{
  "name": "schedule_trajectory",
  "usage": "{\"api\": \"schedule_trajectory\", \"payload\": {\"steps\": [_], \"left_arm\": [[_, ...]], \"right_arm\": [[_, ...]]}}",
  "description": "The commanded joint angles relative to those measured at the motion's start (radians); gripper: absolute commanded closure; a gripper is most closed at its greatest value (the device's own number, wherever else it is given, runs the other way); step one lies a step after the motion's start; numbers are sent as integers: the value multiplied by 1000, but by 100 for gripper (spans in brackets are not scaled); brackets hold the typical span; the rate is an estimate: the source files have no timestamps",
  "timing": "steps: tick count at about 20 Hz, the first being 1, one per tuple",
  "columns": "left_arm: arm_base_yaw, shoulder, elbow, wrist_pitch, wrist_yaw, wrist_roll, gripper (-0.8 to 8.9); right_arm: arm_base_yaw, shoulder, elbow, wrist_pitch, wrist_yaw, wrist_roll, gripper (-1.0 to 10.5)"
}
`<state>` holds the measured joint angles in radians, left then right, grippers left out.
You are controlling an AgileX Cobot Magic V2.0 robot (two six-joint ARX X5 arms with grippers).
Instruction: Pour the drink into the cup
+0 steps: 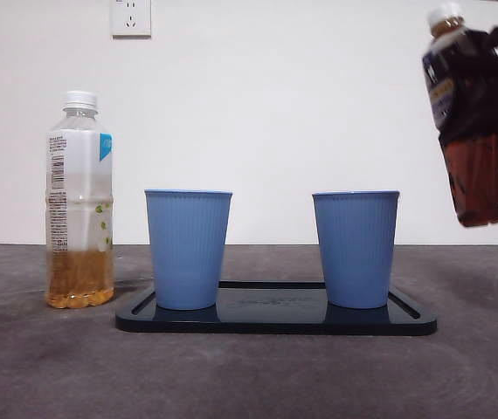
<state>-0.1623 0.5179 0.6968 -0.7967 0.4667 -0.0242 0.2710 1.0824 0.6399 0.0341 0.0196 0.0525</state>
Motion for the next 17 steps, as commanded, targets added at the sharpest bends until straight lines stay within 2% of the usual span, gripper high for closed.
{"api": "schedule_trajectory", "payload": {"steps": [1,6,11,17], "left_arm": [[-3,3,19,10,-3,9,312],[-3,3,19,11,-3,9,312],[-3,3,19,8,-3,9,312],[-3,3,19,8,-3,10,312]], "right_arm": [[5,-5,-42,178,-5,62,925],[-8,47,-128,307,-1,78,841],[-30,172,-132,430,-1,74,831],[-60,286,-132,514,-12,63,743]]}}
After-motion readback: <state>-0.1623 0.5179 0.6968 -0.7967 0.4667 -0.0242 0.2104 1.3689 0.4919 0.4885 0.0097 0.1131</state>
